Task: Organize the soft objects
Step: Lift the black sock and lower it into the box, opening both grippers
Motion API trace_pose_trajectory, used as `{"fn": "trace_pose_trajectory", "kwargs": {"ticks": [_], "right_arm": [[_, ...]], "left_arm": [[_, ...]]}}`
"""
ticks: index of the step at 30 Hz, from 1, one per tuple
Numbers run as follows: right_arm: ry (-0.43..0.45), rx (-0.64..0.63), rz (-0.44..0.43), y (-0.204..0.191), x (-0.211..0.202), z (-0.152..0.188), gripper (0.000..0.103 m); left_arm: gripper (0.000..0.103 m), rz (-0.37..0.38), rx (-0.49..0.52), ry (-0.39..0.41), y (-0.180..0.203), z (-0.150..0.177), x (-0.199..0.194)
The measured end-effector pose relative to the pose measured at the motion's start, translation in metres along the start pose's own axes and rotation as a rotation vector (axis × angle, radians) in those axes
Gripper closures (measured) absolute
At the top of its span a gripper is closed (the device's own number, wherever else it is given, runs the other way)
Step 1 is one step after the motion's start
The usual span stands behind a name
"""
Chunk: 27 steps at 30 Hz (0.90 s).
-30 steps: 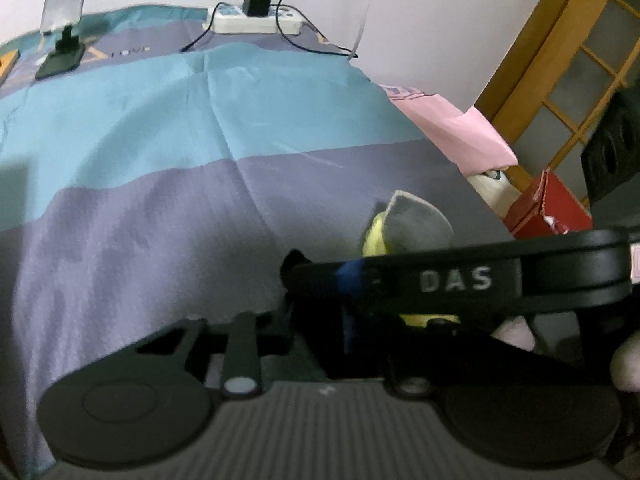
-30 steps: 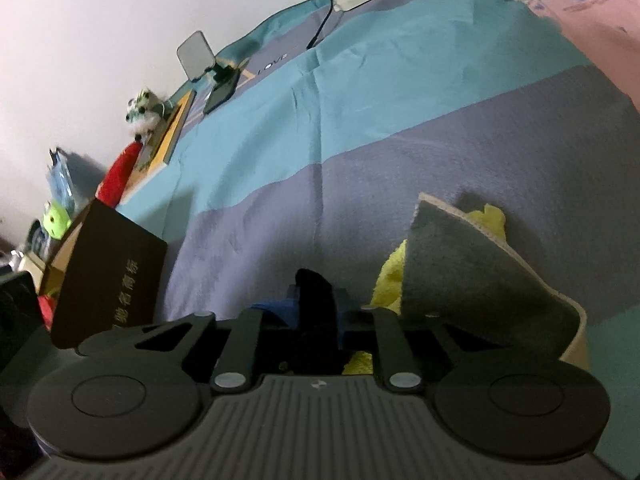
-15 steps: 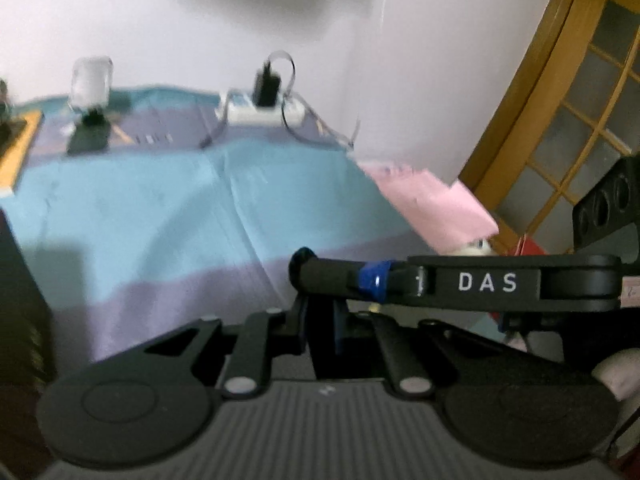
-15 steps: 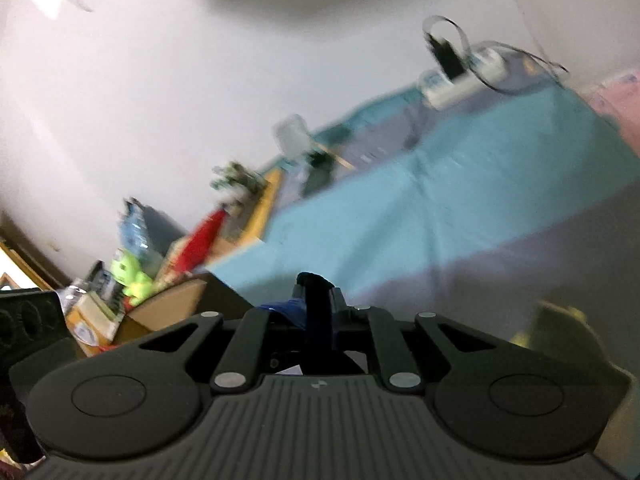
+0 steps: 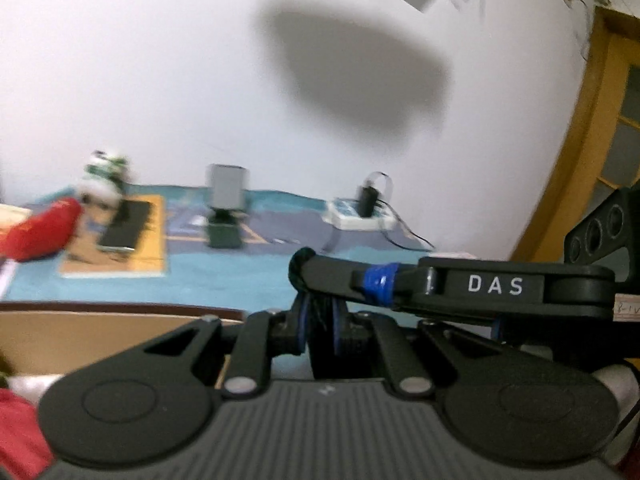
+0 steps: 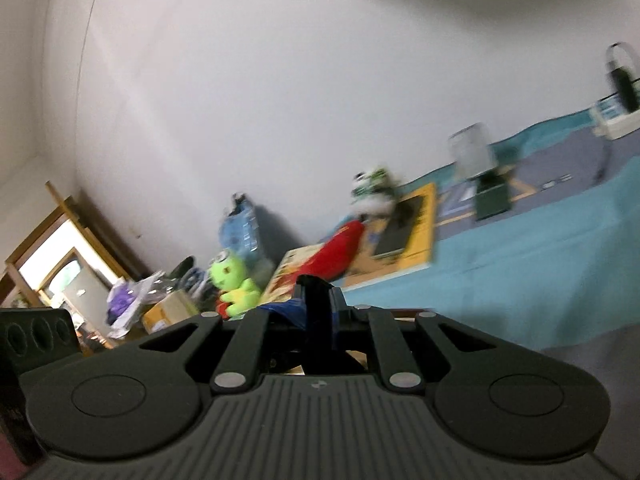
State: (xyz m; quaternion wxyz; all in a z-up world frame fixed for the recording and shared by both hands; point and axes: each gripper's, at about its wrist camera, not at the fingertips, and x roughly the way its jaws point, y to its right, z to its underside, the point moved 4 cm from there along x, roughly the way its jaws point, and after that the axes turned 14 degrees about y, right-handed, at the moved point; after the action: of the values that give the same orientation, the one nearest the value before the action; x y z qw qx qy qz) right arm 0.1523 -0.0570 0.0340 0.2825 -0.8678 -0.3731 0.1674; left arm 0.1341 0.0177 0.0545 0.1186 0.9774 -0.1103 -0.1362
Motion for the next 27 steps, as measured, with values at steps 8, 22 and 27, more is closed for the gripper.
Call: {"fn": "trace_pose_trajectory", "kwargs": {"ticks": [8,22,27], "right_arm": [[-0.157,0.139,0.017,-0.03,0.06,0.061,0.103],[-0.338,0.35,0.173,-0.03,0.08,0.14,0.103],[-0.358,0.34,0.201,-0.031,0.077,0.144,0.102]], "left_arm": [[0.098,-0.127,0.024,-0.037,-0.087,-0.01,-0.039],[0.088,-0.202,0.099,-0.36,-0.169,0.039,-0.06],[0.058,-0.198,0.106,-0.426,-0.178,0.053,-0.063]]}}
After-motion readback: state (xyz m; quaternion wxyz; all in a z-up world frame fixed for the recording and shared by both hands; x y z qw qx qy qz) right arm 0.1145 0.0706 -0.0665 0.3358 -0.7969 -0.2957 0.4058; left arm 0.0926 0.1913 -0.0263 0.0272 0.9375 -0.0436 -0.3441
